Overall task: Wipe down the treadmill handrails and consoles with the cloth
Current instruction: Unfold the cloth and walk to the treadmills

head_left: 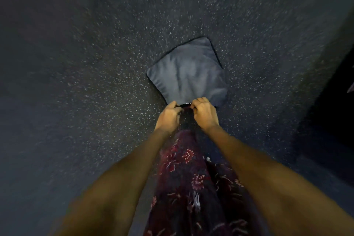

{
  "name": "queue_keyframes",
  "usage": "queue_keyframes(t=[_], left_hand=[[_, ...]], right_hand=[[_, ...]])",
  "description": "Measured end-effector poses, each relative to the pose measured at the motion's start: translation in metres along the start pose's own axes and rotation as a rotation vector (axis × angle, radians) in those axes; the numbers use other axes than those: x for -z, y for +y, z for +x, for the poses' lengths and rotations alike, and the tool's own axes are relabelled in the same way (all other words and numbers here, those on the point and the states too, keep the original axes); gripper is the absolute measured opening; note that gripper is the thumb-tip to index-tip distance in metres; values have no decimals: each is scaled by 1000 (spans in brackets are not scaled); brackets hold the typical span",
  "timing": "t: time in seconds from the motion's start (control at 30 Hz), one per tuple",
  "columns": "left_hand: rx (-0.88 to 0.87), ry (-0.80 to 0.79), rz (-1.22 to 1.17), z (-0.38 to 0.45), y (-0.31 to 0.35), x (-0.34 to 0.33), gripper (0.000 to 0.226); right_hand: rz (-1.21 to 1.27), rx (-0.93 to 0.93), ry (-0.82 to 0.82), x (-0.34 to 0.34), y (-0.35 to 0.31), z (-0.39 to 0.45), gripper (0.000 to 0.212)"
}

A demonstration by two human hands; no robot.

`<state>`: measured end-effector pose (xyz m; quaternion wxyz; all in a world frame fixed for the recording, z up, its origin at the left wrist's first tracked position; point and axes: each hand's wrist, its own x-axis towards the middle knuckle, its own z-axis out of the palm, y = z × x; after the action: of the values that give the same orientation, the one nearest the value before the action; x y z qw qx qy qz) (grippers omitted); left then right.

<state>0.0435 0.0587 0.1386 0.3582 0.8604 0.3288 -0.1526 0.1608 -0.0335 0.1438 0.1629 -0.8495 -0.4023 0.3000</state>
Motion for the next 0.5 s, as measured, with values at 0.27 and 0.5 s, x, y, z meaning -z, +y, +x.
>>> queue_keyframes(t=[0.27,0.5], left_hand=[[-29,150,-118,-69,140,163,29],[-37,257,-99,-153,238,273,44]], right_hand=[[139,-28,155,201,-112,-33,24],[258,-14,180,348,-200,-102,25]])
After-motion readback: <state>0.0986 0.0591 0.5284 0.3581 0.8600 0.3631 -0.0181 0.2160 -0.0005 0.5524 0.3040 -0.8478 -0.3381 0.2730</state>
